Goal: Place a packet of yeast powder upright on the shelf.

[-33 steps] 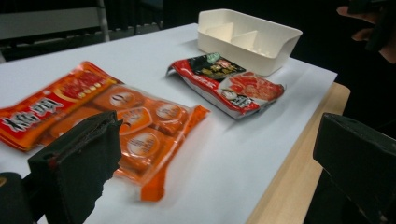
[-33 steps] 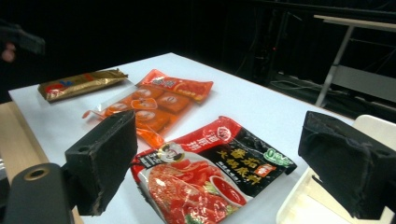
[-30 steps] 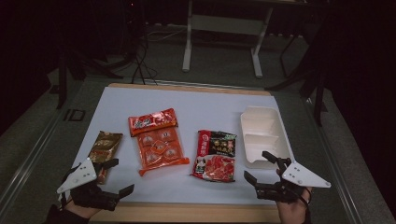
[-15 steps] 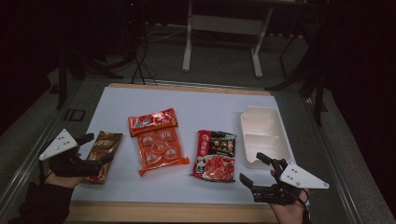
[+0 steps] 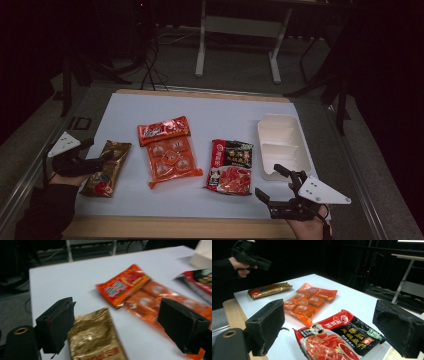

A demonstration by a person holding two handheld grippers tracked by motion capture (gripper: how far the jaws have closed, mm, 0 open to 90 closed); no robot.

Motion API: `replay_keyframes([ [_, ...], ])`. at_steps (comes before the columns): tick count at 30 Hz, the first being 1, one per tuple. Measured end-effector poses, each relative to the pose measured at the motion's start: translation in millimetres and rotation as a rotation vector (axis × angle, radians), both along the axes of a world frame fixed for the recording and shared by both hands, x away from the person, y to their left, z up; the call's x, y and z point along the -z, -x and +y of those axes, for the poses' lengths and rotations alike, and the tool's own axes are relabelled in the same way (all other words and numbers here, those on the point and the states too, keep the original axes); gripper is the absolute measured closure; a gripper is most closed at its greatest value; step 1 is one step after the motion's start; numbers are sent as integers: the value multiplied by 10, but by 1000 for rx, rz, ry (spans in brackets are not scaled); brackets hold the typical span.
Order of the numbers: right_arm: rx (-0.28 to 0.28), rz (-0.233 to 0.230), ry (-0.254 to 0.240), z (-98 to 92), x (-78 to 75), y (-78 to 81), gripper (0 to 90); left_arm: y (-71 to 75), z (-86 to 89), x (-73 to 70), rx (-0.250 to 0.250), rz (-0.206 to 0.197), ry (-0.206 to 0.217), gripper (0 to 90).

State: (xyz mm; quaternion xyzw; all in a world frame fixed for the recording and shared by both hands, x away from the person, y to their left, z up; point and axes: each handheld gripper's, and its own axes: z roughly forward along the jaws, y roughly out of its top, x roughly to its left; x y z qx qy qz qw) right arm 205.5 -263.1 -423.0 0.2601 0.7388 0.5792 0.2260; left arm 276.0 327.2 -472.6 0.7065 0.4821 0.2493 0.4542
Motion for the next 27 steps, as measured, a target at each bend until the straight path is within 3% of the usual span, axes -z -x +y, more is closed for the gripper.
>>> replay_keyframes([
  [6,-6,2,6,-2,9,-6,104,-170,80,137,-41,57,-4,156],
  [8,-7,2,11,5,18,-4,104,-280,89,213,-51,104,-25,156],
  [12,-9,7,7,4,20,-4,105,-375,96,282,-64,139,-31,189],
  [18,-14,9,5,3,26,-1,108,-531,147,402,-100,185,-84,269],
  [22,-15,17,0,1,40,-15,108,-590,200,461,-105,207,-67,323],
  [27,-18,23,2,8,46,-18,108,-658,243,555,-112,250,-47,323],
])
